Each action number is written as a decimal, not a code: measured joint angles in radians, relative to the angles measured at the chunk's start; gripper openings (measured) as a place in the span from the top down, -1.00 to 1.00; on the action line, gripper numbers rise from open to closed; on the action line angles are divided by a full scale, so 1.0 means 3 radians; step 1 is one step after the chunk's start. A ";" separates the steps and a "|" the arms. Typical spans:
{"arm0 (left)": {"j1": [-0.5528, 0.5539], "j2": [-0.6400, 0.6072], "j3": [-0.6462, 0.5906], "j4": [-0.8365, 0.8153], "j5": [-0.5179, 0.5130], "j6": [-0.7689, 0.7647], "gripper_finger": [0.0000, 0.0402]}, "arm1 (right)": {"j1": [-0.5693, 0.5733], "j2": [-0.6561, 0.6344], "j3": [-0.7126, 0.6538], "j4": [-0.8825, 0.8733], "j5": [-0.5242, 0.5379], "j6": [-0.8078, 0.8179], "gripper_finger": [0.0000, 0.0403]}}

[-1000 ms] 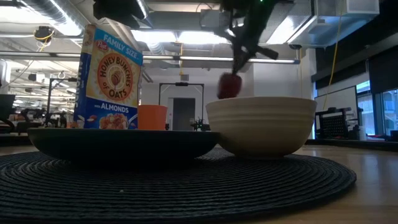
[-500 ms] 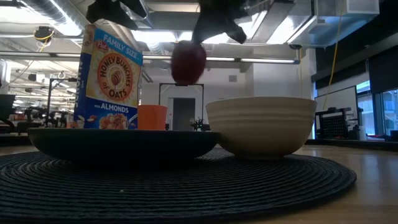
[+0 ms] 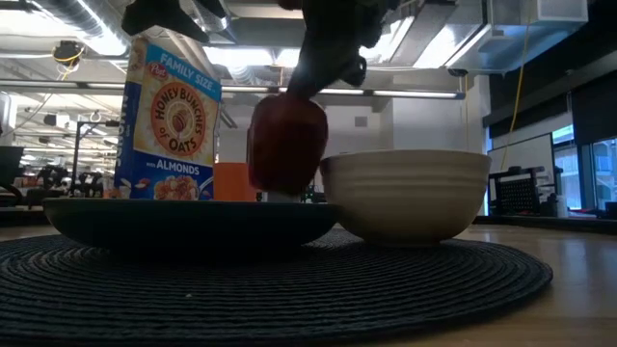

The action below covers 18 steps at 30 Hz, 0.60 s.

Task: Arrange a breakfast setting
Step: Put the apple on the plate, then put the orange cup onto the placemat at the top of the plate

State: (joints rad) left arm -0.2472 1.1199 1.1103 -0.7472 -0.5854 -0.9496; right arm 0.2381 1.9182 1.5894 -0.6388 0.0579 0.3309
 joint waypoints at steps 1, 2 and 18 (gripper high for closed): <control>-0.0031 0.0002 0.0000 -0.0001 -0.0001 -0.0055 -0.03 | 0.0020 0.0026 0.0000 0.0000 -0.0022 -0.0010 1.00; -0.0064 0.0002 0.0000 -0.0001 -0.0005 -0.0103 -0.03 | 0.0038 0.0053 0.0000 0.0004 -0.0038 -0.0037 1.00; -0.0165 0.0189 0.0000 -0.0013 -0.0200 -0.0310 -0.03 | 0.0078 0.0157 0.0001 0.0045 -0.0258 -0.0244 0.70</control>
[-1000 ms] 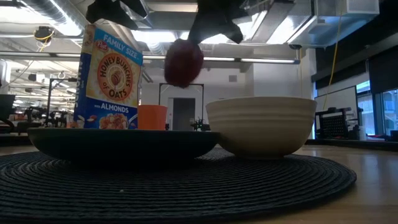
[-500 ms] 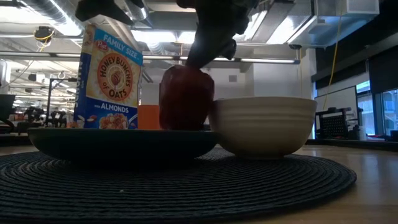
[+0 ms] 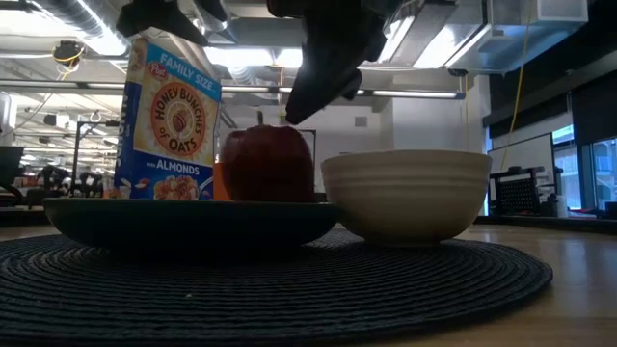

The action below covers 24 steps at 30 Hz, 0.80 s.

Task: Arrange a breakfast setting
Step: Put the orange cup onto the placemat at the top of the plate

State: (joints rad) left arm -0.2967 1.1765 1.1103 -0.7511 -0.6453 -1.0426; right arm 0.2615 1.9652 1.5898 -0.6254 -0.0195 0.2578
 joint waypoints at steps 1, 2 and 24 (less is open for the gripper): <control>0.0024 0.0014 0.0000 -0.0002 -0.0001 0.0016 -0.03 | 0.0000 0.0000 0.0000 0.0000 -0.0027 -0.0007 0.65; 0.0051 0.0024 0.0000 -0.0005 -0.0001 0.0038 -0.03 | 0.0000 0.0000 0.0000 -0.0001 -0.0031 -0.0007 0.60; 0.1839 0.0247 0.0003 0.0015 0.0772 0.1777 -0.03 | -0.0791 -0.1218 0.0004 0.0037 0.0592 0.0437 0.03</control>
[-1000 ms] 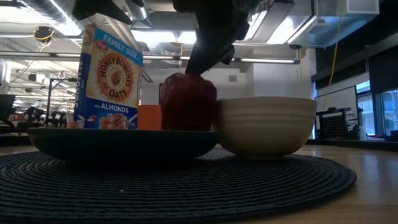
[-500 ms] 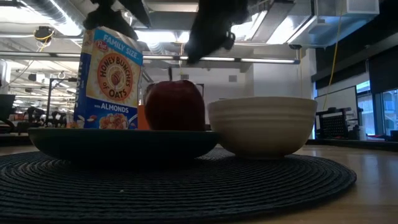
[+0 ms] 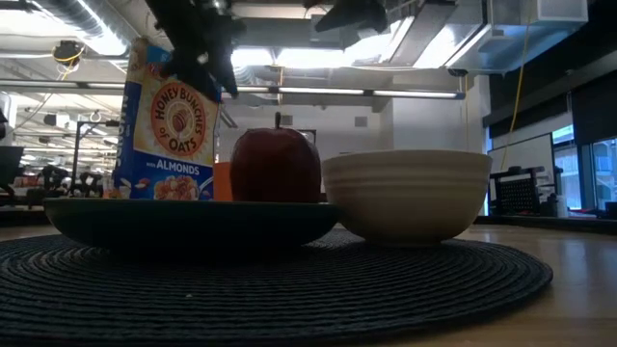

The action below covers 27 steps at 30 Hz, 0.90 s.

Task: Arrange a breakfast setting
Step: Put the orange cup onto the placemat at the top of the plate

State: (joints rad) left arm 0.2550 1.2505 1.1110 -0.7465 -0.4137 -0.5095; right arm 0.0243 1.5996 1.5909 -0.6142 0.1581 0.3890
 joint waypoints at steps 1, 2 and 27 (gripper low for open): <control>0.0065 0.0068 0.0000 -0.0001 0.0065 0.0063 -0.03 | -0.0040 -0.0035 0.0000 0.0020 -0.0004 0.0028 0.03; 0.0121 0.0137 0.0000 -0.0002 0.0124 0.0108 -0.03 | -0.0077 -0.0061 0.0000 0.0044 -0.0024 0.0066 0.03; 0.0947 0.1128 -0.0001 0.0032 0.0801 0.0746 0.13 | -0.0374 -0.0162 0.0000 0.0129 -0.0064 0.0258 0.03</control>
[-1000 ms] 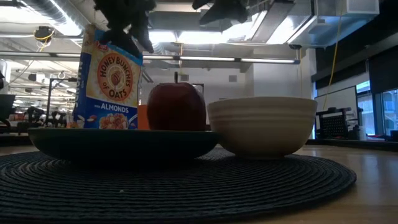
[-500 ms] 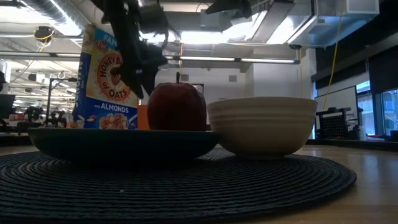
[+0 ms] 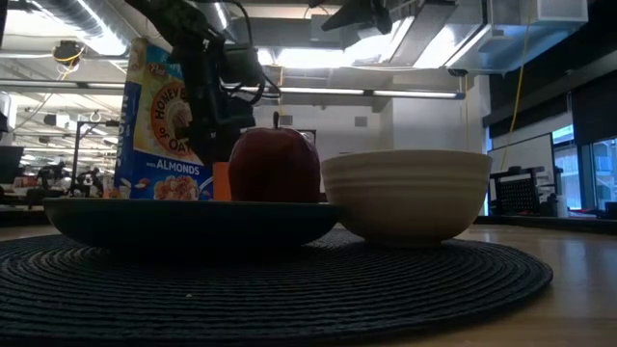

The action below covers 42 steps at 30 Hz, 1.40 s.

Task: Arrange a breakfast setting
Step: Put the orange cup onto the placemat at the top of the plate

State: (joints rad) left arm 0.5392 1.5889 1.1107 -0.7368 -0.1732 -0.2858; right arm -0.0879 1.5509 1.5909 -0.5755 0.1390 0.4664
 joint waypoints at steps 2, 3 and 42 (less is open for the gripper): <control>-0.0017 0.0017 0.0000 0.0000 0.0061 0.0005 0.30 | -0.0002 0.0000 0.0000 0.0000 0.0001 0.0001 0.03; -0.0027 0.0028 0.0000 0.0002 0.0090 0.0006 0.39 | -0.0017 0.0000 0.0000 0.0000 0.0002 0.0001 0.03; -0.1349 0.0690 0.0858 -0.0474 0.0298 -0.0264 0.97 | 0.0235 -0.0167 -0.0004 -0.0008 0.0031 0.0274 0.03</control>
State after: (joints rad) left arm 0.1345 1.7961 1.3682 -0.8791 -0.0838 -0.3649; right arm -0.0173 1.5009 1.5898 -0.5778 0.1484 0.5487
